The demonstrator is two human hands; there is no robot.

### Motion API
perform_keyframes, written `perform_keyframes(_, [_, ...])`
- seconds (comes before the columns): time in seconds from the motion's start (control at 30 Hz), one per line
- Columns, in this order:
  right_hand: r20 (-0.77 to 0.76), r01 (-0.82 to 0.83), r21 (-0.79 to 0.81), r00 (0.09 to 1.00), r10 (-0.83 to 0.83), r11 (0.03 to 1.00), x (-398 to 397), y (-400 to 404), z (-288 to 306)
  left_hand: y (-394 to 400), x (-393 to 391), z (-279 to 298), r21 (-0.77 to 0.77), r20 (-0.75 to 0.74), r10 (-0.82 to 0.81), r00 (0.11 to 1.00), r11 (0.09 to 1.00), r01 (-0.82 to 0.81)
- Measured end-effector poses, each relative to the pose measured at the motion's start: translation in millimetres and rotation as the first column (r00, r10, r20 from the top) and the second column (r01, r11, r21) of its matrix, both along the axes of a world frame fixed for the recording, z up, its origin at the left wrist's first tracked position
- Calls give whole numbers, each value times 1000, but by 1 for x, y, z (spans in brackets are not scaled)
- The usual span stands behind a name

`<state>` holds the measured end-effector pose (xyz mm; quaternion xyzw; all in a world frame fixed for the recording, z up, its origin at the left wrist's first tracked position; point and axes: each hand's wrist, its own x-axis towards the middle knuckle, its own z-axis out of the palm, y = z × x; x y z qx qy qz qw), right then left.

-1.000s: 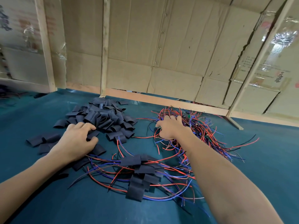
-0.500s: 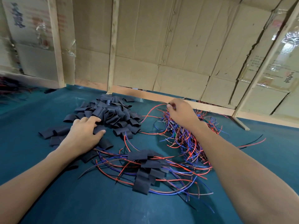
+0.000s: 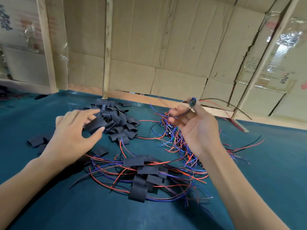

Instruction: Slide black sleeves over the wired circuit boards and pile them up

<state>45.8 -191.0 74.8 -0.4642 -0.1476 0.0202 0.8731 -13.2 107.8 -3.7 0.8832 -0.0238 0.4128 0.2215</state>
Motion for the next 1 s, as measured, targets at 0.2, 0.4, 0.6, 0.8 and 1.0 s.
perform_keyframes(0.2, [-44, -164, 75, 985, 168, 984, -24, 10, -28, -42, -23, 12, 48, 104, -280, 954, 960, 276])
perform_keyframes(0.4, [-15, -281, 97, 959, 283, 955, -45, 22, -32, -59, -32, 9, 65, -156, -385, 910, 915, 398])
perform_keyframes(0.6, [256, -246, -73, 932, 256, 967, -60, 26, -31, -73, -43, 17, -196, -73, -547, 834, 827, 526])
perform_keyframes(0.8, [521, 112, -481, 834, 181, 870, -69, 23, -30, -89, -46, 27, -646, 145, -731, 666, 440, 624])
perform_keyframes(1.0, [402, -65, -645, 819, 411, 761, -66, 21, -35, -91, -49, 26, -829, 184, -850, 494, 135, 542])
